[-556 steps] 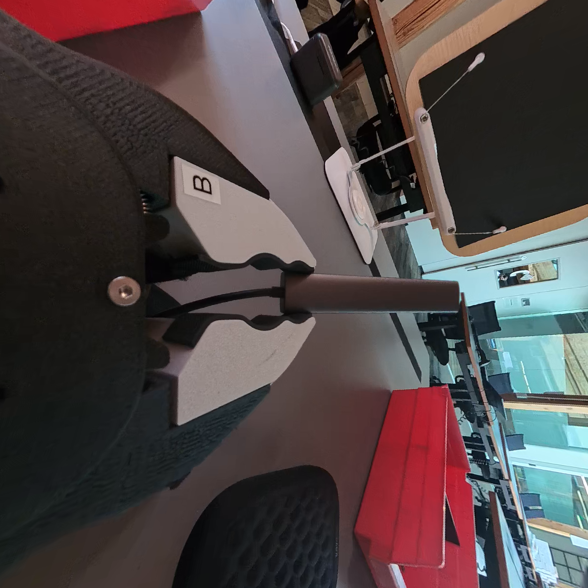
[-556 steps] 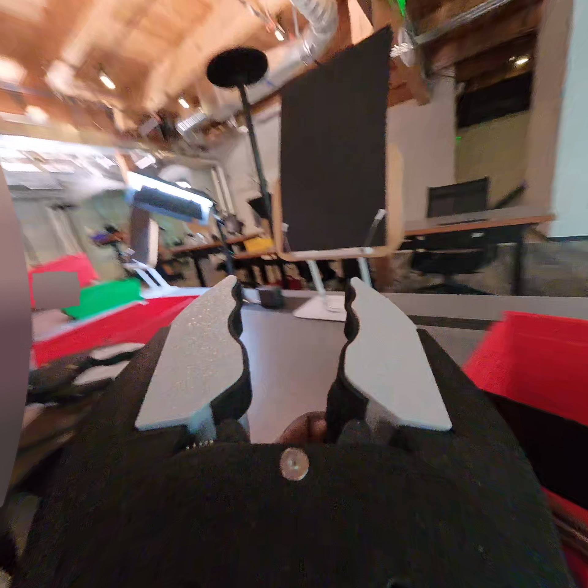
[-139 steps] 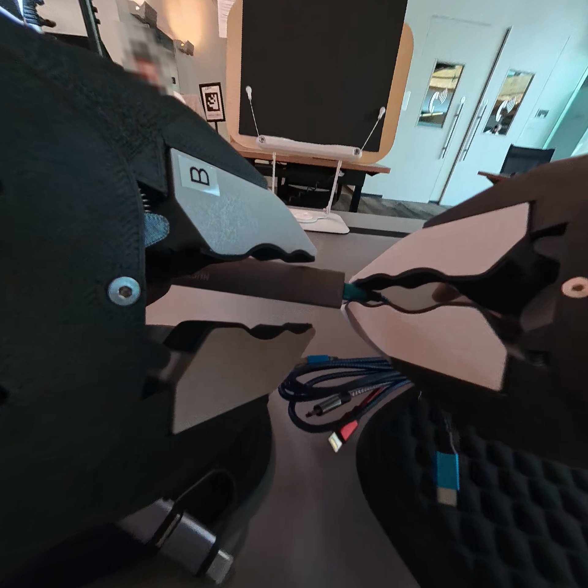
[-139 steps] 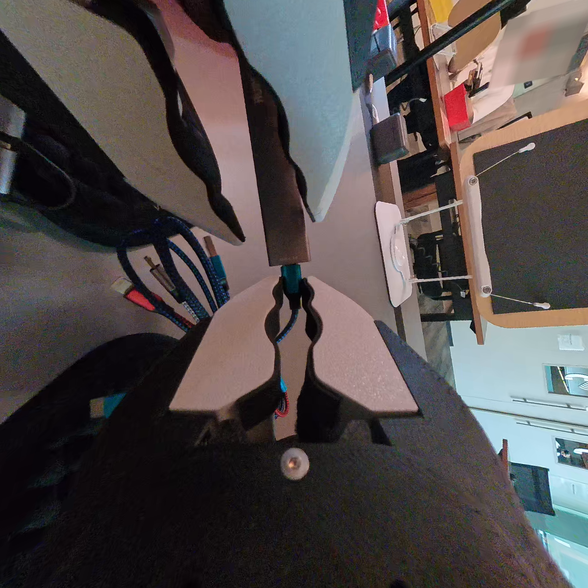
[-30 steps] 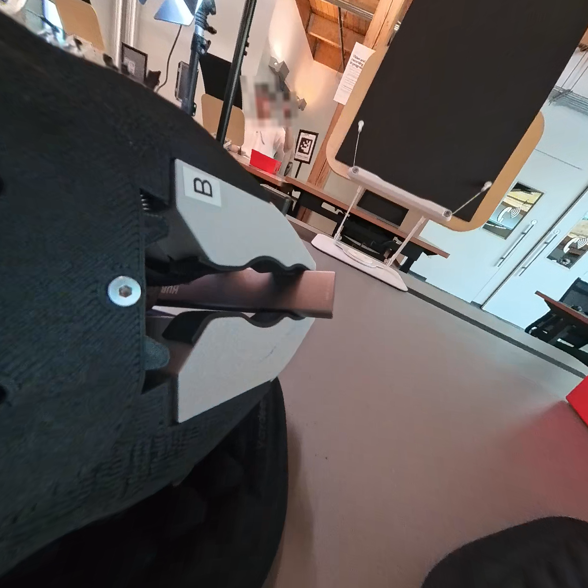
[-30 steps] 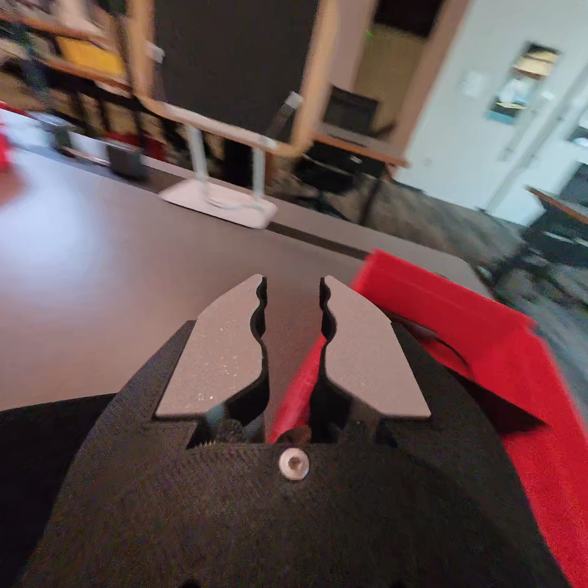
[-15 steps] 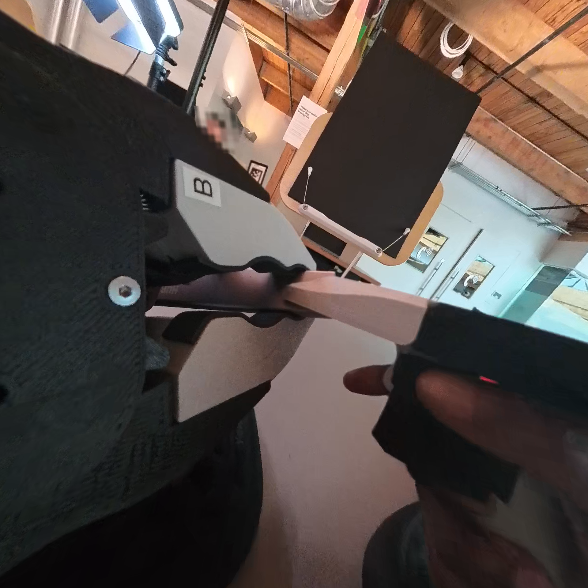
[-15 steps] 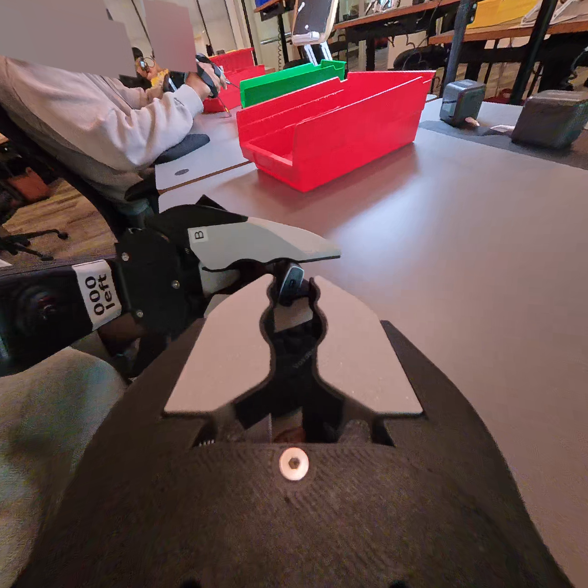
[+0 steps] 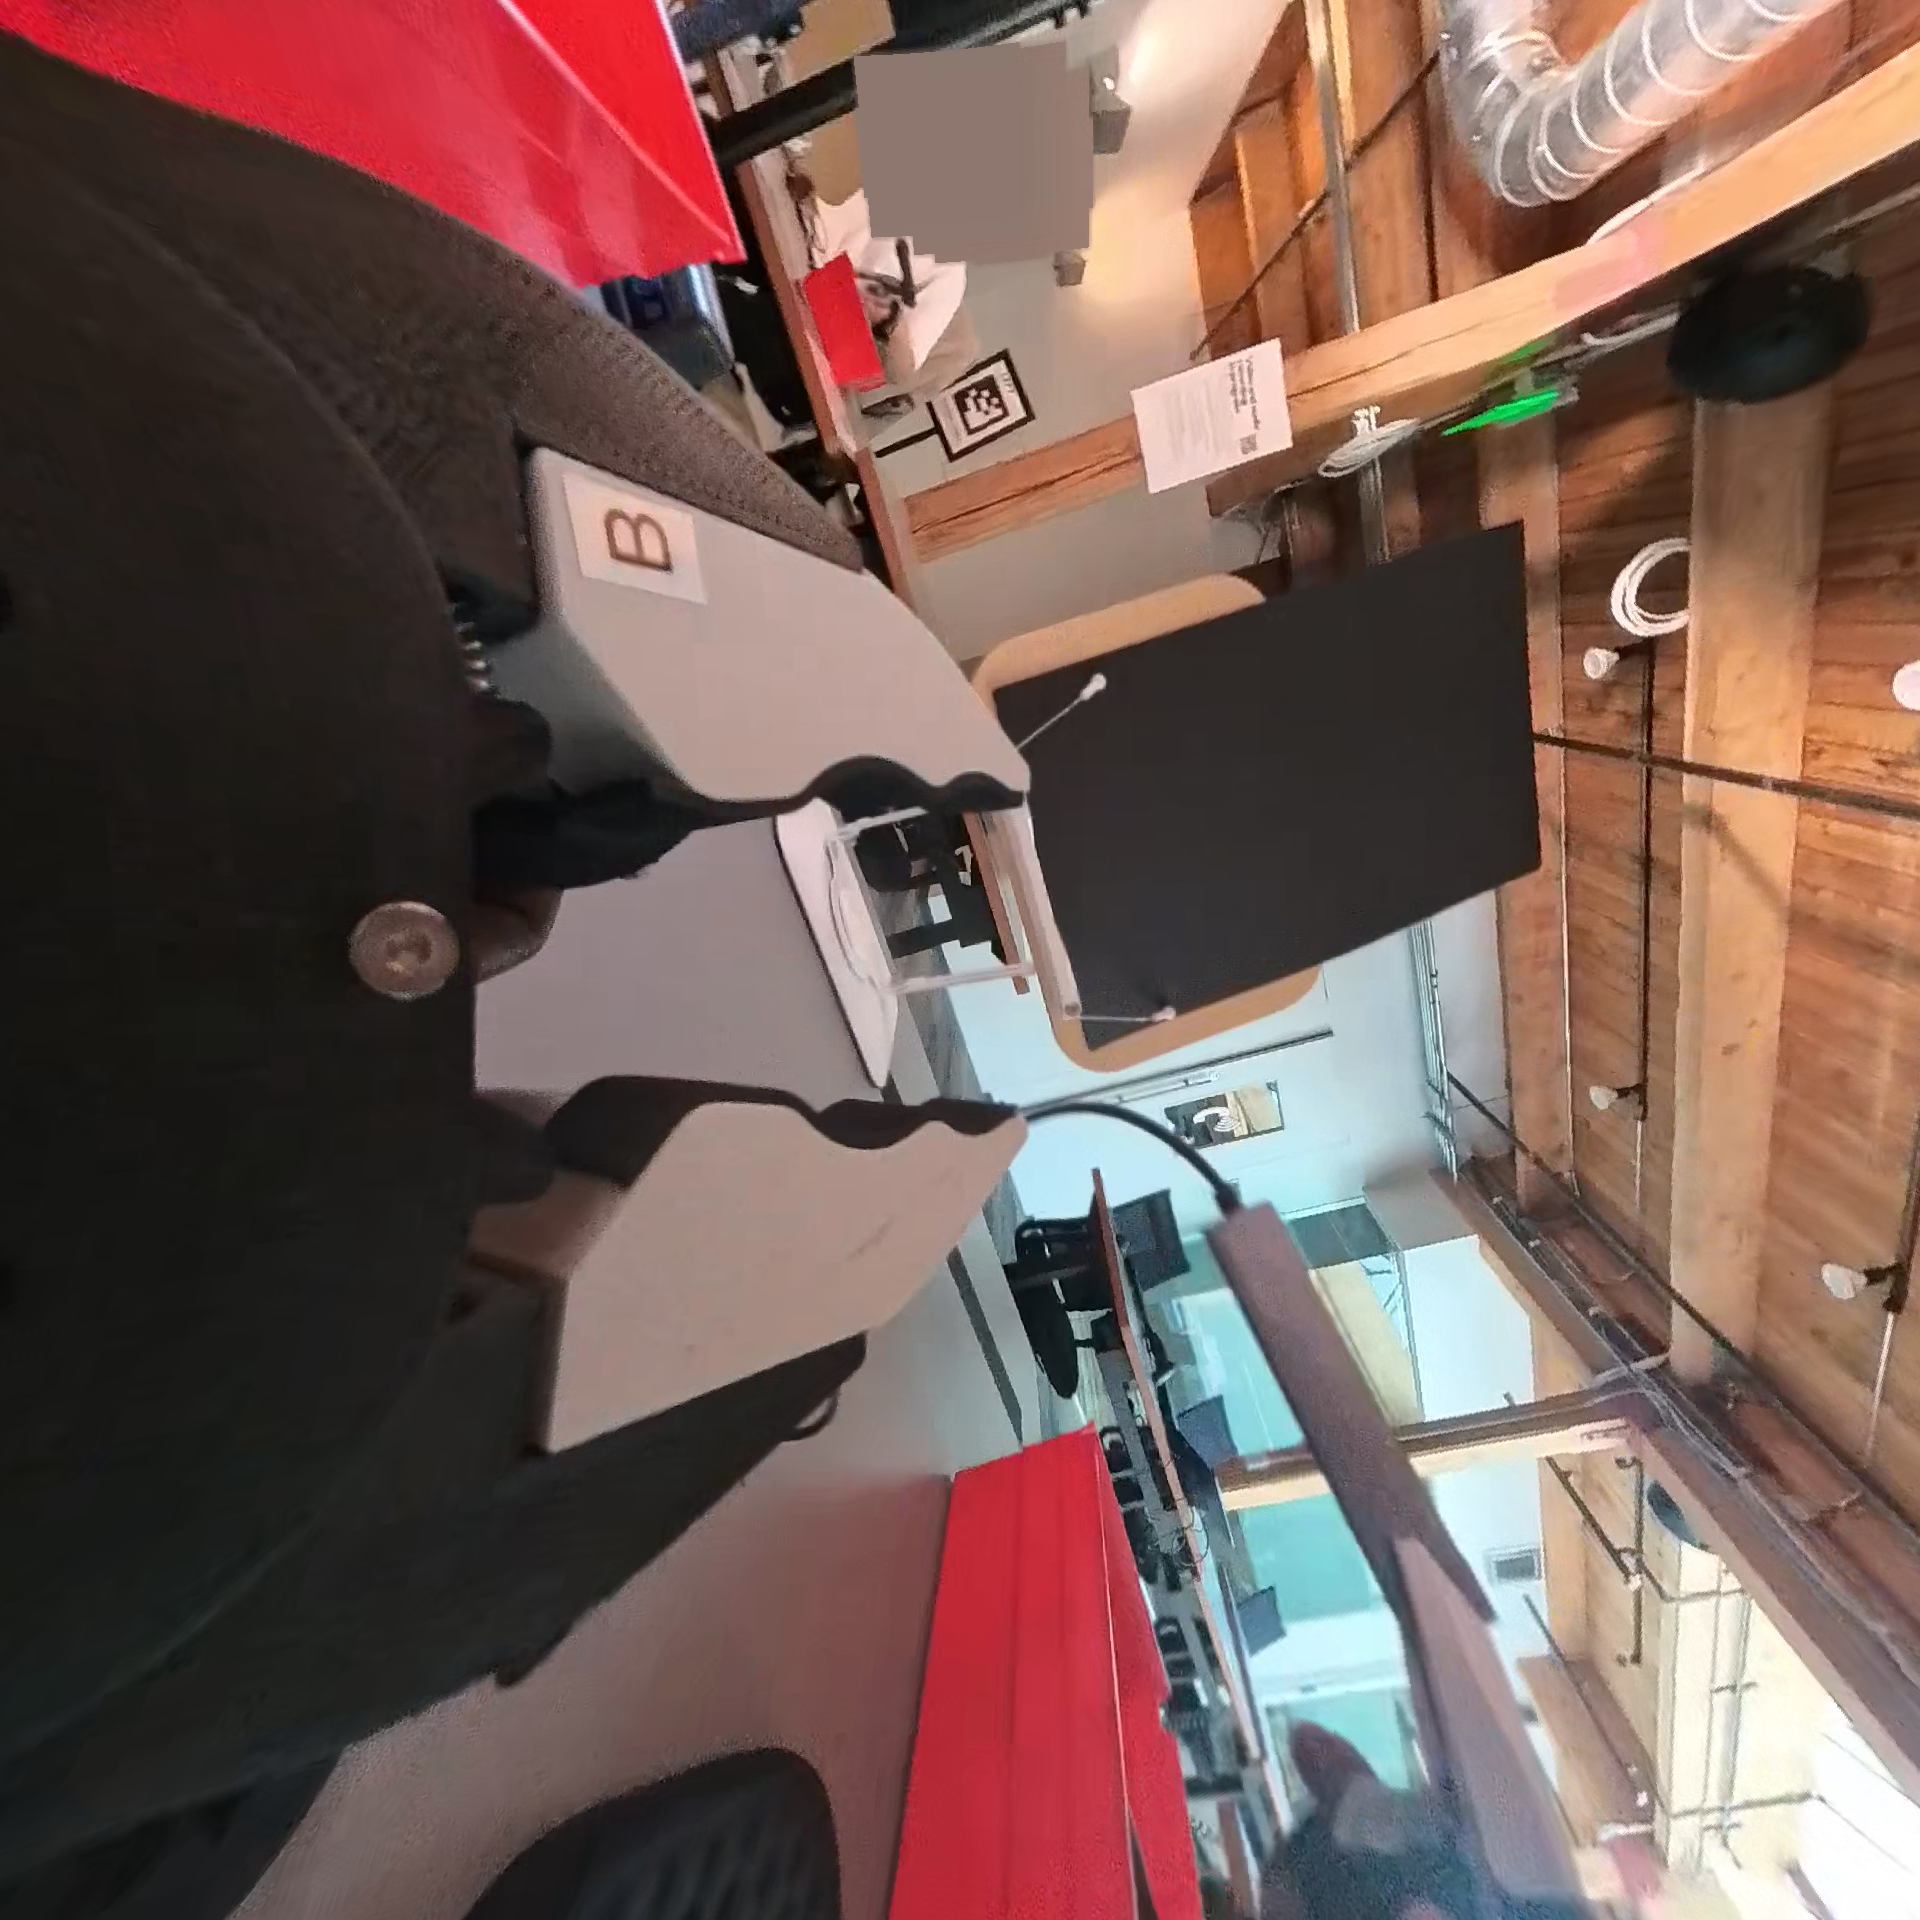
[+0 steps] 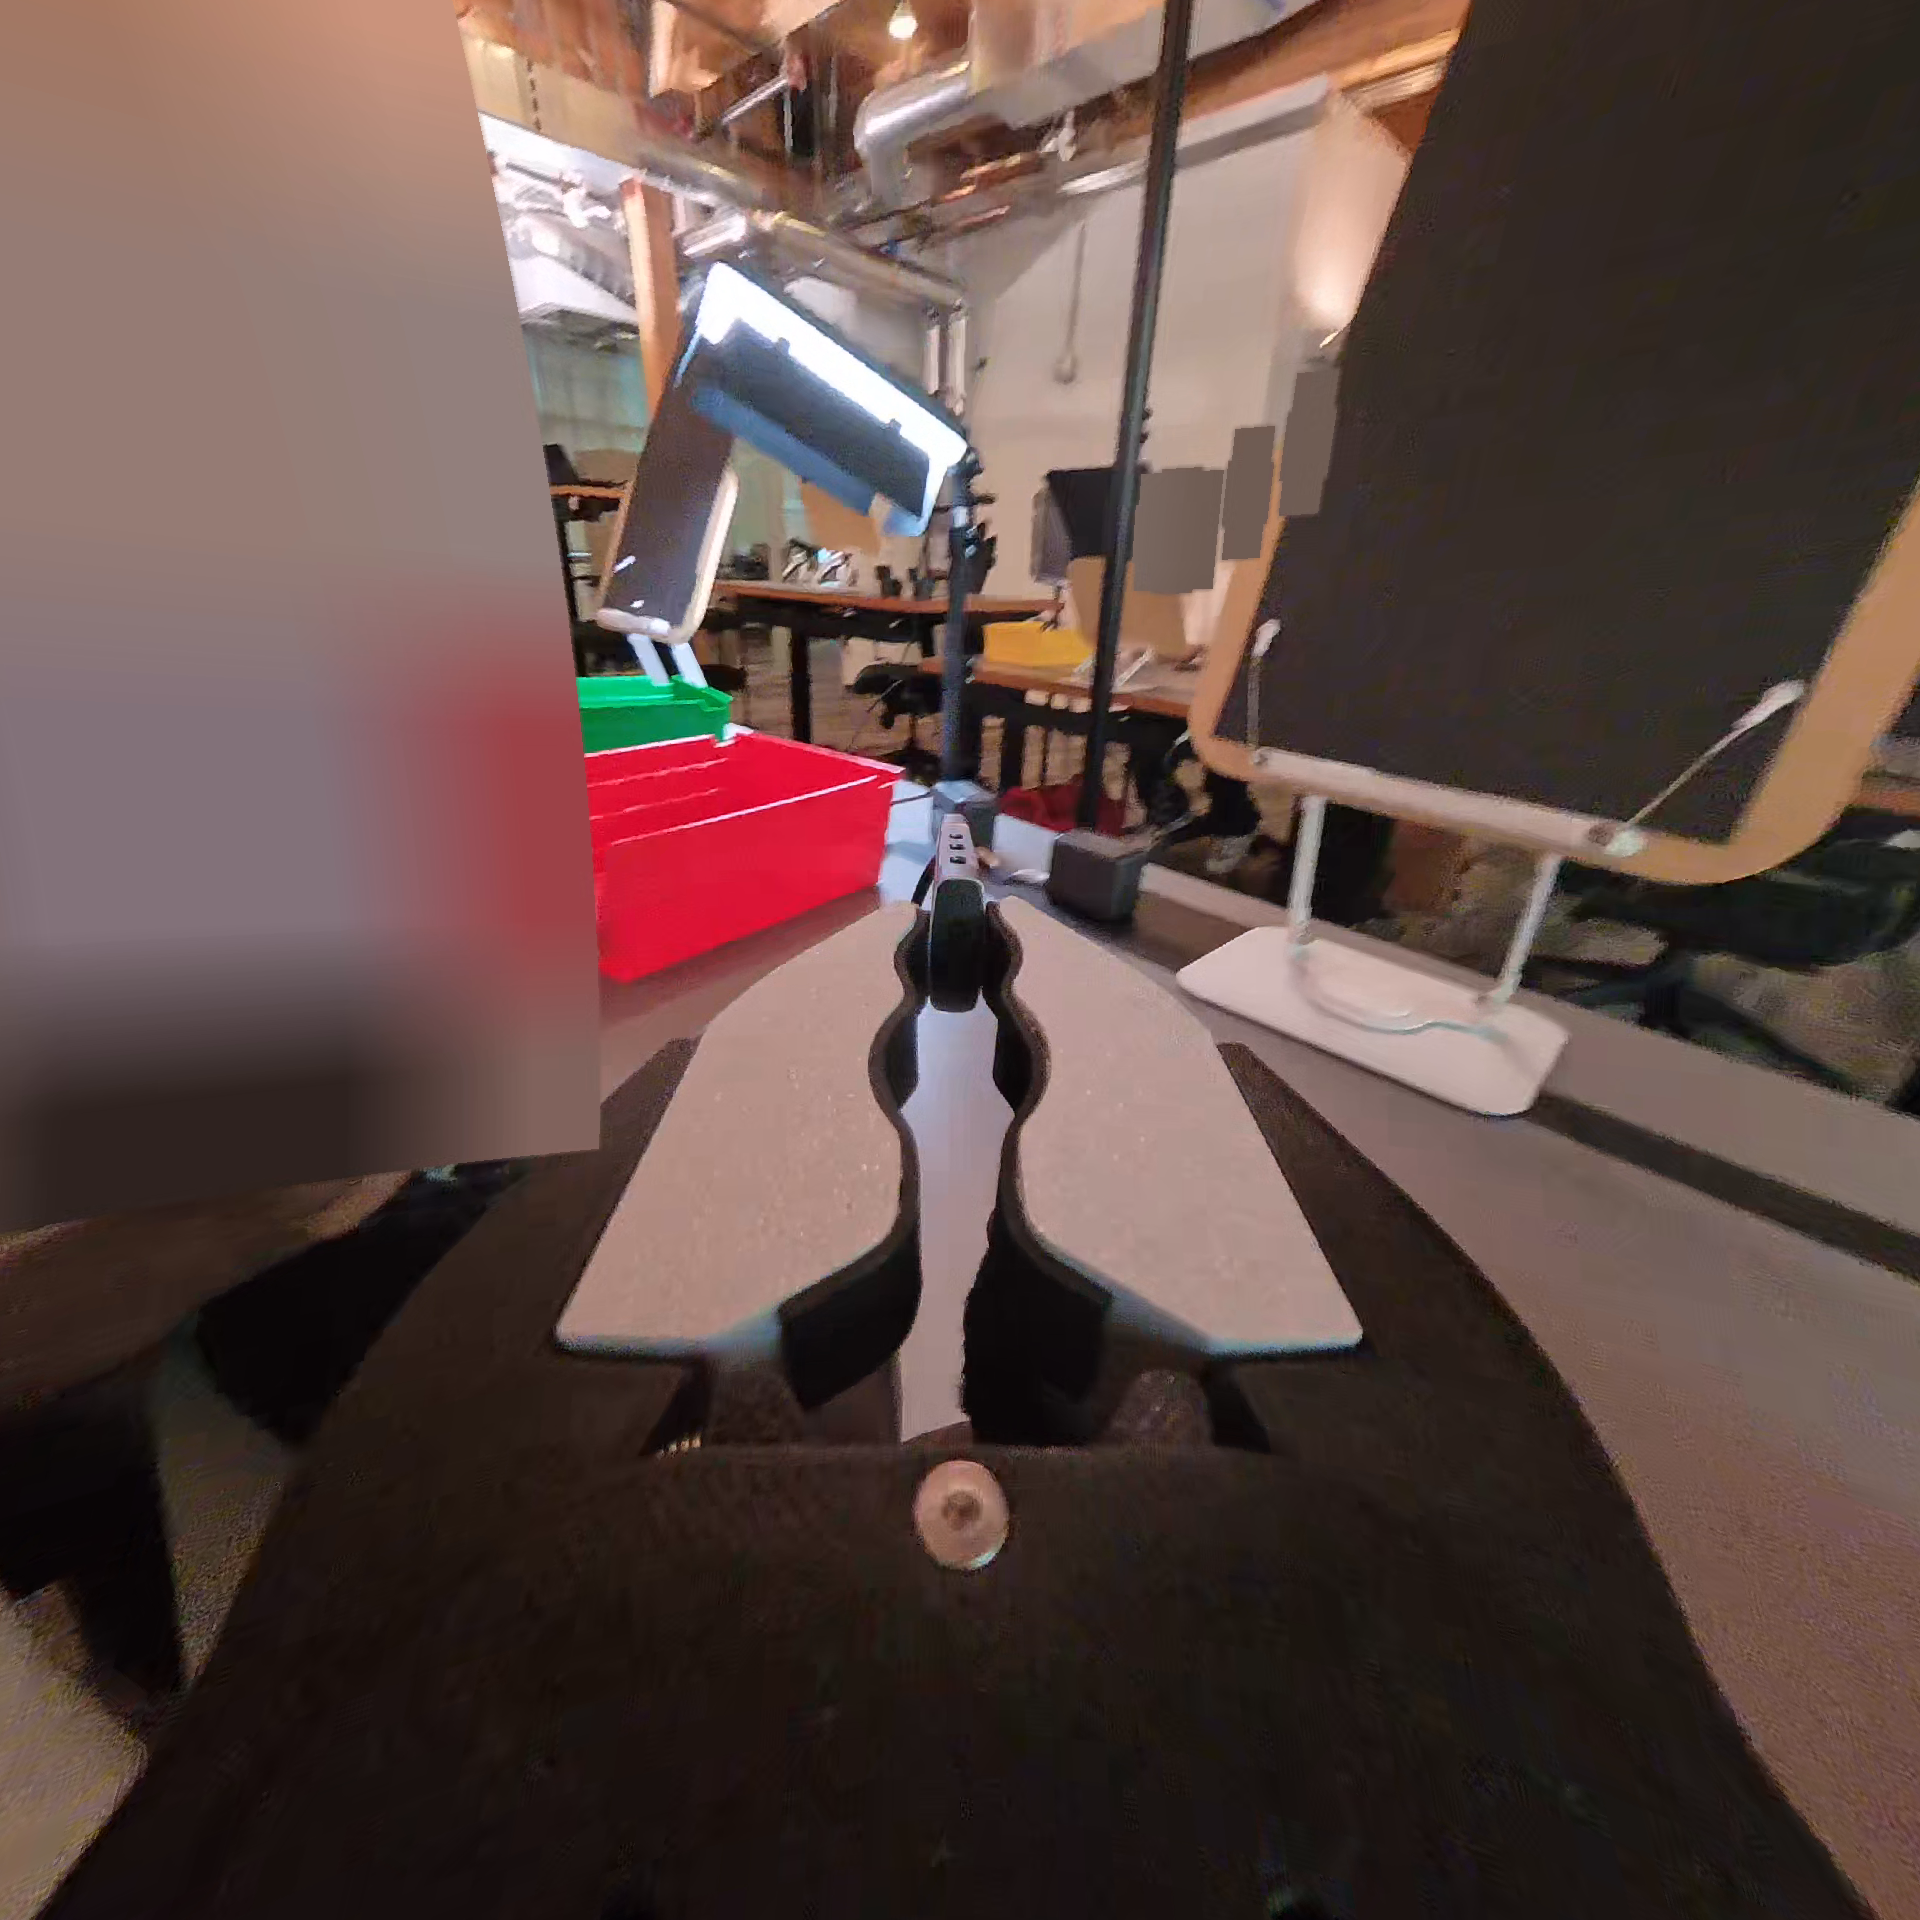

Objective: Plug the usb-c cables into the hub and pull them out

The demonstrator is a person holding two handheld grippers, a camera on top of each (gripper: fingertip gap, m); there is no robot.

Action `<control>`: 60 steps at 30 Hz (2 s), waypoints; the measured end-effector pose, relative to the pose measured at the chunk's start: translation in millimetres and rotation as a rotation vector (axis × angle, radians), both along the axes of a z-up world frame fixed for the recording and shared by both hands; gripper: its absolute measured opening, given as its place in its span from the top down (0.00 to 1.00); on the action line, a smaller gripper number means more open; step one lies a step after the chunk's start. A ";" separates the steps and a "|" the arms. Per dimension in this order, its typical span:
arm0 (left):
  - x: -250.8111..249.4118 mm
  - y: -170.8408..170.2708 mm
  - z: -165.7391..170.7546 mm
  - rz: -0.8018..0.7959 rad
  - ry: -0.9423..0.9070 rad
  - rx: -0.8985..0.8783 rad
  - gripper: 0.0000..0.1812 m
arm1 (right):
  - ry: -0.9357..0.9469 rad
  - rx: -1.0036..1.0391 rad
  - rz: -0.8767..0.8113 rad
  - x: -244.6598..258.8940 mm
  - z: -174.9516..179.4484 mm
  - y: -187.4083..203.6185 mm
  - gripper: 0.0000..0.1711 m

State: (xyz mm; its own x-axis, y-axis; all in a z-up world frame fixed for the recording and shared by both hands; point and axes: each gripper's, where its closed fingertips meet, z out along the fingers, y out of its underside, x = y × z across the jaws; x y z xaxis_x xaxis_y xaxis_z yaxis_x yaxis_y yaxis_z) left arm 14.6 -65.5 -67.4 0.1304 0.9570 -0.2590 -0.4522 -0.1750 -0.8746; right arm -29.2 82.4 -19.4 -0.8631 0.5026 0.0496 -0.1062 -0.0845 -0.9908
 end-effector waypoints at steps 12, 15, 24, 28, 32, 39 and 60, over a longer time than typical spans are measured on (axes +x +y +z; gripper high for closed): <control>-10.8 2.7 -14.0 0.094 -0.052 -0.129 0.72 | 0.397 0.172 -0.859 -86.0 101.6 203.8 0.95; -11.1 4.9 -16.0 0.100 -0.052 -0.160 0.73 | 0.385 0.353 -0.973 -117.6 86.5 236.7 0.95; -14.2 6.7 -19.8 0.116 -0.065 -0.198 0.74 | -0.225 0.566 -0.680 -189.4 -42.9 249.8 0.95; -15.3 6.5 -20.6 0.122 -0.067 -0.207 0.74 | -0.554 0.429 -0.623 -206.9 -80.4 257.4 0.93; -15.7 7.3 -21.2 0.118 -0.072 -0.212 0.74 | -0.675 0.578 -0.841 -216.5 -114.8 301.8 0.83; -18.4 4.4 -22.5 0.105 -0.098 -0.168 0.73 | -0.485 0.376 -0.851 -195.9 -72.4 281.2 0.60; -44.3 -242.1 -88.2 0.710 -0.724 -0.059 0.96 | -0.235 0.439 -0.769 -80.4 -129.9 165.4 0.61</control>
State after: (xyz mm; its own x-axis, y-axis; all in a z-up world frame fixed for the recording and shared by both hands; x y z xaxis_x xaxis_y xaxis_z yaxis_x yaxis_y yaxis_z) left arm -29.7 -307.5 -155.6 -0.3187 0.8628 -0.3926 0.4083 -0.2488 -0.8783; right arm -109.7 247.7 -149.3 -0.3105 0.9205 0.2372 0.2307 0.3150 -0.9206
